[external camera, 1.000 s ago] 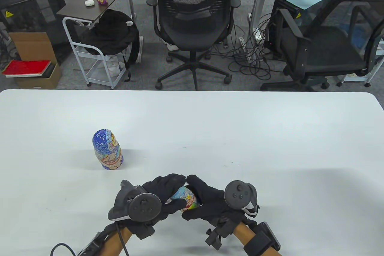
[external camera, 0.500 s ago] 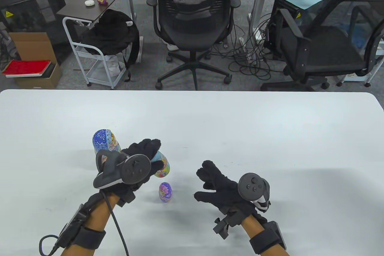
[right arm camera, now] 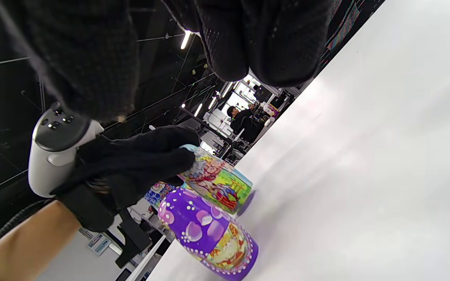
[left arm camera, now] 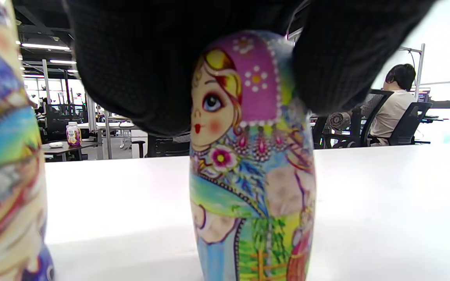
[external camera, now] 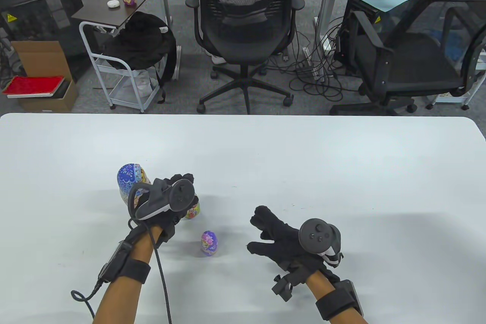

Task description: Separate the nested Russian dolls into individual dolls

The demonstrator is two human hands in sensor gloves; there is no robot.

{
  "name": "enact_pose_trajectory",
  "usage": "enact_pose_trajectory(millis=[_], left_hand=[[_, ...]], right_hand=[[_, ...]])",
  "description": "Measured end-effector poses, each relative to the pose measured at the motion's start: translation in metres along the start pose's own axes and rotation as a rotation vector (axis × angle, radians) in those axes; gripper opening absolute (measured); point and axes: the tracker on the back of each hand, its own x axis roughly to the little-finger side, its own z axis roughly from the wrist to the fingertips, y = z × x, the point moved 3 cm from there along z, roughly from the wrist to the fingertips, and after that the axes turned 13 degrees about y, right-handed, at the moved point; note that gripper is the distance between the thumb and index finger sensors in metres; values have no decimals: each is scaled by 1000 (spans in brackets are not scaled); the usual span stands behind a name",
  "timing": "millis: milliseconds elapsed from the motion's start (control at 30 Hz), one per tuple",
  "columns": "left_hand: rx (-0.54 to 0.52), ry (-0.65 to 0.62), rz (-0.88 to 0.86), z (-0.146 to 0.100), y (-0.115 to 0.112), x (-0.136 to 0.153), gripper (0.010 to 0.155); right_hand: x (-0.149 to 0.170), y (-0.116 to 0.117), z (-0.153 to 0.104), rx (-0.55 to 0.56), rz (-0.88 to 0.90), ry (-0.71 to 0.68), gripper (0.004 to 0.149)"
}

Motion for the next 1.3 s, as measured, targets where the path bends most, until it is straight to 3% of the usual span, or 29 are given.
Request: enact_pose_trajectory(millis=[300, 367, 500, 567, 700, 767, 900, 1100, 1300], left_hand=[[-65, 2, 69, -1, 2, -7, 70], [-157, -36, 97, -11, 14, -10, 75], [-285, -146, 54, -48, 38, -23, 69], [-265, -194, 30, -66, 38, -29, 66], [-50, -251, -104, -84, 13, -37, 75], [-8, -257, -100, -88, 3, -41, 75], [-1, -262, 11, -91, -9, -46, 70], [-8, -263, -102, -86, -26, -46, 66], [-35, -277, -160, -87, -25, -46, 63]], right_hand=[[0, 0, 0, -3, -11, -3, 93], [1, 0, 0, -1, -10, -4, 93], [1, 2, 1, -7, -14, -5, 91], [1, 5, 1, -19, -19, -4, 89], [1, 11, 1, -48, -53, -8, 86], [1, 14, 1, -56, -77, -12, 85], [1, 18, 1, -72, -106, -8, 87], [2, 22, 0, -93, -123, -5, 88], [2, 26, 0, -105, -144, -6, 89]])
